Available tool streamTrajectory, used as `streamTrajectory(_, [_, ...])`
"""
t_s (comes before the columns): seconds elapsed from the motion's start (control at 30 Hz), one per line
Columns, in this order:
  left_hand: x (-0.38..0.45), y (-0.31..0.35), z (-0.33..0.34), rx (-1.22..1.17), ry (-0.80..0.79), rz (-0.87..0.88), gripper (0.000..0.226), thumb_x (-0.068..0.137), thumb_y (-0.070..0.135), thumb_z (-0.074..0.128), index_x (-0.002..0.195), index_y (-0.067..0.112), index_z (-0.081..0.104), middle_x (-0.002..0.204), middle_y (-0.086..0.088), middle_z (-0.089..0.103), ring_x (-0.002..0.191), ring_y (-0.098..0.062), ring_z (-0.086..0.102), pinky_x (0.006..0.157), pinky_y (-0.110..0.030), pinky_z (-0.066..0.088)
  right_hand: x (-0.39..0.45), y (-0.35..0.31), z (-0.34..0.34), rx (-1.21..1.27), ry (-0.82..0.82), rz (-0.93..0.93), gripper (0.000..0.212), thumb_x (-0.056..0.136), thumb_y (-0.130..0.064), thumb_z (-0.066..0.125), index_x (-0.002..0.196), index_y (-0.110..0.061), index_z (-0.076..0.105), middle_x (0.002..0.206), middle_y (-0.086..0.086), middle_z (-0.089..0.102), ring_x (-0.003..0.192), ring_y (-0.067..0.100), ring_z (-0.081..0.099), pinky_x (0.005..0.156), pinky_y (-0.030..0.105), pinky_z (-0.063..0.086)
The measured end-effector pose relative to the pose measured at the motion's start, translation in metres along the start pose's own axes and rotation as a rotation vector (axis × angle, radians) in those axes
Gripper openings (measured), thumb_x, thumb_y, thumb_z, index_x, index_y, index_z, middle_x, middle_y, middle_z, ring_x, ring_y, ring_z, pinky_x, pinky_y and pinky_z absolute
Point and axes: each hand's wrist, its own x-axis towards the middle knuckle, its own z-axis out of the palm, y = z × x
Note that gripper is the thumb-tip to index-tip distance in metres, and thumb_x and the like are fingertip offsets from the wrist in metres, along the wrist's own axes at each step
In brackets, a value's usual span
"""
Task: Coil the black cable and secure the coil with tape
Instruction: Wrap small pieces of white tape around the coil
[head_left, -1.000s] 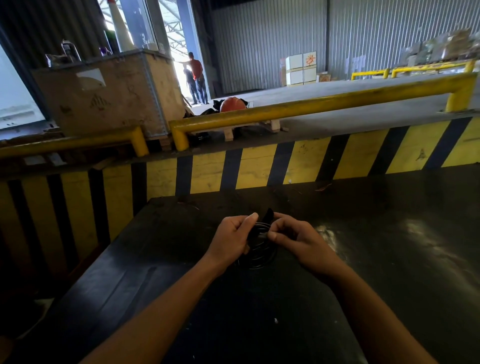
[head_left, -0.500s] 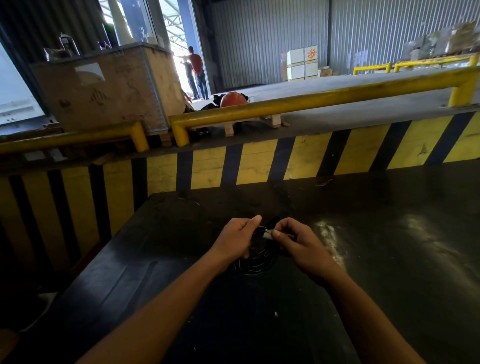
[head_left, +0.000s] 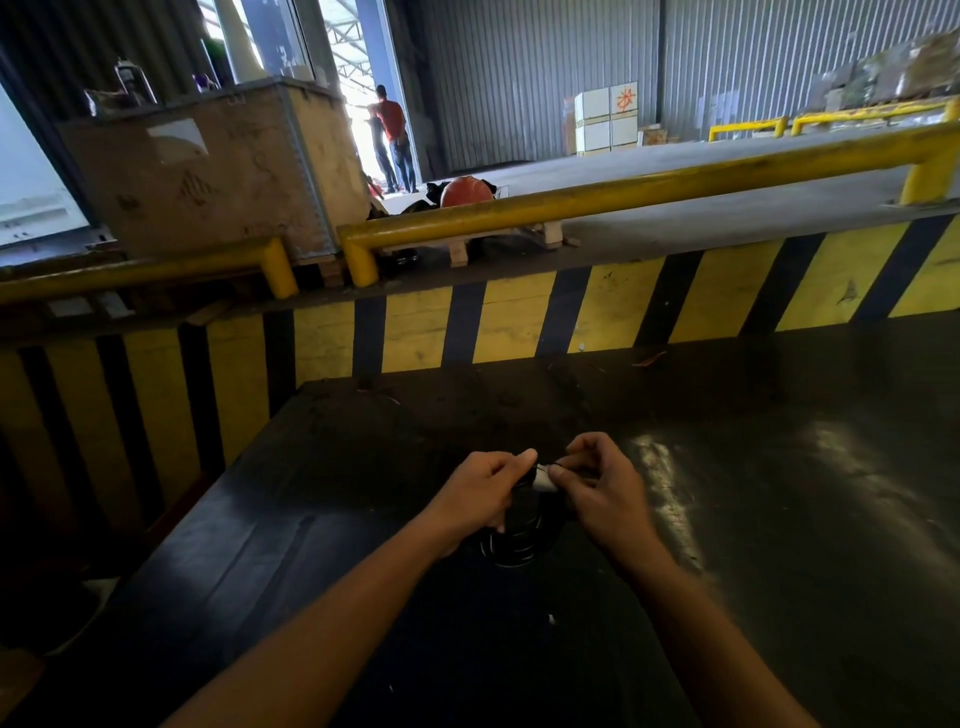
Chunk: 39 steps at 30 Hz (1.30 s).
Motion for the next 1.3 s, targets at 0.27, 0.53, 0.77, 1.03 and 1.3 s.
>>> streamTrajectory(0.27, [-0.016,-0.049,0.009,-0.396,-0.037,-0.185,0.043,0.075,0.016,0.073,0.116,0.016,0.061,0.121,-0.009,0.064,0.112,-0.025,0.061,0.1,-0.048,0.046,-0.005,0.016,-0.01,0.067,0.105,0.062,0.026,0.082,-0.011,0.067,0.085,-0.031,0.051,0.09,0.005,0.068,0.085,0.017,0.067,0.073,0.037,0.056])
streamTrajectory(0.53, [-0.021,-0.102,0.032,-0.65,0.187,-0.469,0.035,0.08,0.003,0.067,0.114,0.011,0.061,0.115,-0.015,0.062,0.084,-0.021,0.064,0.075,-0.036,0.056,-0.045,0.088,-0.016,-0.159,-0.069,0.363,0.017,0.079,-0.013,0.071,0.081,-0.022,0.058,0.082,0.007,0.07,0.08,0.023,0.069,0.069,0.036,0.057])
streamTrajectory(0.77, [-0.041,-0.131,0.055,-0.52,0.207,-0.562,0.036,0.082,0.001,0.066,0.115,0.01,0.058,0.097,-0.013,0.067,0.072,-0.015,0.064,0.058,-0.027,0.05,-0.083,0.146,-0.049,-0.73,-0.331,0.425,0.017,0.081,-0.031,0.068,0.09,-0.021,0.057,0.092,0.003,0.062,0.09,0.021,0.061,0.067,0.023,0.042])
streamTrajectory(1.03, [-0.059,-0.148,0.049,-0.449,0.212,-0.632,0.049,0.08,0.008,0.07,0.123,0.023,0.054,0.113,-0.009,0.063,0.091,-0.019,0.067,0.075,-0.033,0.053,-0.123,0.163,-0.049,-0.986,-0.571,0.543,0.015,0.081,-0.036,0.061,0.079,-0.026,0.05,0.1,0.004,0.061,0.094,0.02,0.061,0.071,0.026,0.044])
streamTrajectory(1.3, [-0.059,-0.112,0.041,-0.412,0.095,-0.421,0.038,0.088,0.005,0.058,0.118,0.027,0.064,0.113,-0.004,0.058,0.074,-0.012,0.058,0.095,-0.039,0.05,-0.085,0.134,-0.049,-0.645,-0.362,0.441,0.023,0.083,-0.024,0.067,0.062,-0.021,0.057,0.062,-0.002,0.057,0.057,0.009,0.053,0.057,0.025,0.045])
